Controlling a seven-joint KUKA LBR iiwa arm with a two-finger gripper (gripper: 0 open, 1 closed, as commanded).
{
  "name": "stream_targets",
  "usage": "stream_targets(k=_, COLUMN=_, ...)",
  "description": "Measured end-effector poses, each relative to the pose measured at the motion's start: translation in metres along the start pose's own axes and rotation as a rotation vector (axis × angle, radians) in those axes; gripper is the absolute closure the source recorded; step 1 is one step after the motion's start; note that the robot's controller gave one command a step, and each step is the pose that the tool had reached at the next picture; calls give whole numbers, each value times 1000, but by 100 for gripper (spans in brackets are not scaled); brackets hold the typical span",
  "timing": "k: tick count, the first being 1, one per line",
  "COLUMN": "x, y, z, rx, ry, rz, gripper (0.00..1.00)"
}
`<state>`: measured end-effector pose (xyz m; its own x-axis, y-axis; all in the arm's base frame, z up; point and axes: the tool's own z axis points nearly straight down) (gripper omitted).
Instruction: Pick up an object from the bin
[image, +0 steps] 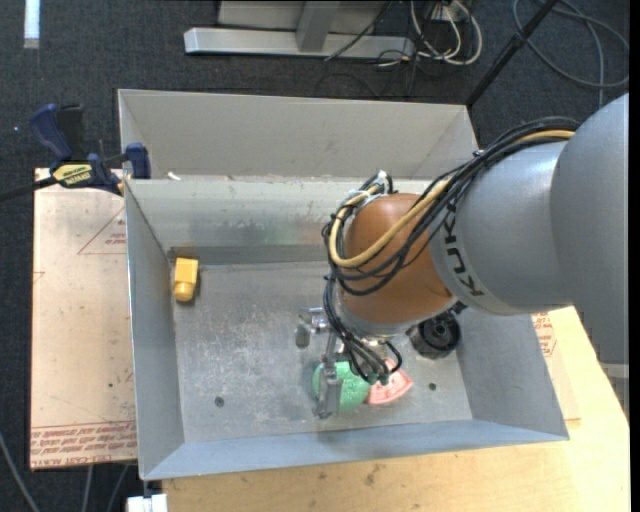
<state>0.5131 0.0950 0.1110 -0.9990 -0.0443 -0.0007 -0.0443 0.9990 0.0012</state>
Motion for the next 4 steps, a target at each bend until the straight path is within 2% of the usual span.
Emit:
stream_targets(k=1, x=-15, y=-13, z=5, rx=0, ry=-1, rz=70, gripper=0)
stream_targets(k=2, x=-20, y=-30, z=-9, rx=0, ry=-1, rz=316, gripper=0)
stream_targets(k=3, x=-14, y=-51, z=14, rx=0, ry=-2, rz=51, gripper=0)
stream_targets(k=4, x=-2, y=-72, z=38, rx=-5, ry=0, rz=299, gripper=100)
